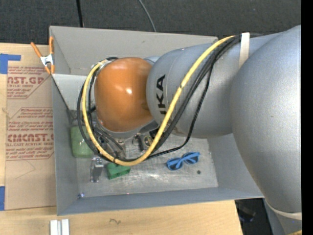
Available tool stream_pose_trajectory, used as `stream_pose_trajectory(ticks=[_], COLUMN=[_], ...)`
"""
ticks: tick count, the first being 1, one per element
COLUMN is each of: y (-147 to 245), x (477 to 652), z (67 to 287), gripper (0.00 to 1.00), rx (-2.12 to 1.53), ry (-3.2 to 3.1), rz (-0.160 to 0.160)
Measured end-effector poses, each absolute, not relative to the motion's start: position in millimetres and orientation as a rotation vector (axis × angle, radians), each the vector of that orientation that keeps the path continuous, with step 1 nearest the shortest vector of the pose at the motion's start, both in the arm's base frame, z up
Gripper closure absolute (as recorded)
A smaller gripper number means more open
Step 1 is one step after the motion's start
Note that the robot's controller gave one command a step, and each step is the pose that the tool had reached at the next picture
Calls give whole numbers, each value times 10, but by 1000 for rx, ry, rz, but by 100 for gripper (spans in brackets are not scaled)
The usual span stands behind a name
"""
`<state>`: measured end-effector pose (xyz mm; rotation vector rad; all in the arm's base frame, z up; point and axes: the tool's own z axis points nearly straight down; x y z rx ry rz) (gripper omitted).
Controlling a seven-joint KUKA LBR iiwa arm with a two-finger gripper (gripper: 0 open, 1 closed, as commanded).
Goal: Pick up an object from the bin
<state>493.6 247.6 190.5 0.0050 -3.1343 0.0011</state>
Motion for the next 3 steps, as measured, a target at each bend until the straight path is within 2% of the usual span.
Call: stream_pose_trajectory(ticks=[1,2,3], y=[1610,1663,1505], x=[5095,5123,5269], z=[774,835,2008], gripper=[0,100,100], rx=[104,112,636], ry=[-3132,-3143,-3084], rz=[7,-4,-1])
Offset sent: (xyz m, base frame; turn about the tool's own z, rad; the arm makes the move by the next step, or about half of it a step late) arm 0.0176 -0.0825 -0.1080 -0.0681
